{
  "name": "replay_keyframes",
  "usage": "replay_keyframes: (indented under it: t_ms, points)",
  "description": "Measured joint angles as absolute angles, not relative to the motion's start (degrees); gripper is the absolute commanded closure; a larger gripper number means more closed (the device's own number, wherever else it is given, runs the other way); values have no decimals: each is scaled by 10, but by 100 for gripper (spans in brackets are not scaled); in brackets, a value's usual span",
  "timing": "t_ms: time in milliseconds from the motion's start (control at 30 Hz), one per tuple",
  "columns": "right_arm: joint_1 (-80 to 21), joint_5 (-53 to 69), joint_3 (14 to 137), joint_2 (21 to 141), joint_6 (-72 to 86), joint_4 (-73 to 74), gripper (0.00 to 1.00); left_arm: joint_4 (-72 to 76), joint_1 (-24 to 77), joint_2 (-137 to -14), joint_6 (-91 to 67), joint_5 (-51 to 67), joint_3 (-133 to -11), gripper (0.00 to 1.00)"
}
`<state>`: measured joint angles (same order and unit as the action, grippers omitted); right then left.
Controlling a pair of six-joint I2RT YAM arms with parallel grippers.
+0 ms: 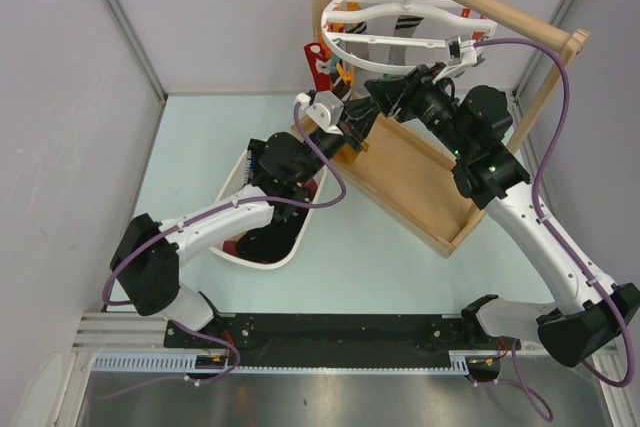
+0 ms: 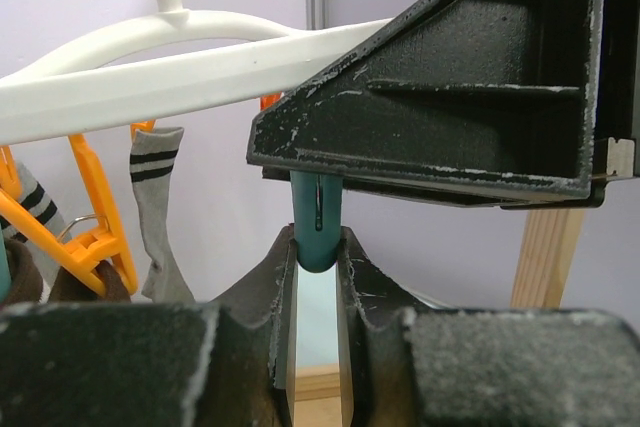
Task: Clip the socks to the hanger
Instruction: Open the clamp at the hanger.
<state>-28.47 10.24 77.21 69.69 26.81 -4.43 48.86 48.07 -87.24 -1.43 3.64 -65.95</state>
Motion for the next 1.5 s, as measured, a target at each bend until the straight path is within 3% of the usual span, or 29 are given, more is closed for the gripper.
replay_keyframes:
  t_ms: [200, 400, 567, 700, 867, 1133, 1500]
  points:
    - [-281, 101, 772, 697, 276, -46, 57, 493, 479, -872, -16, 36, -655, 97]
    - [-279, 93, 772, 697, 281, -46, 70, 497, 479, -872, -16, 36, -654, 98]
    - [-278, 91, 772, 697, 281, -45, 88, 498, 479, -872, -16, 36, -654, 96]
    - [-278, 92, 772, 697, 281, -45, 100, 498, 479, -872, -16, 36, -654, 85]
    - [-278, 91, 772, 697, 284, -45, 100, 498, 479, -872, -17, 36, -654, 71]
    - [-279, 59, 772, 697, 296, -44, 100, 492, 478, -872, -16, 36, -648, 70]
    - [-297, -5, 772, 697, 305, -17, 100, 437, 478, -846, -12, 34, -625, 29]
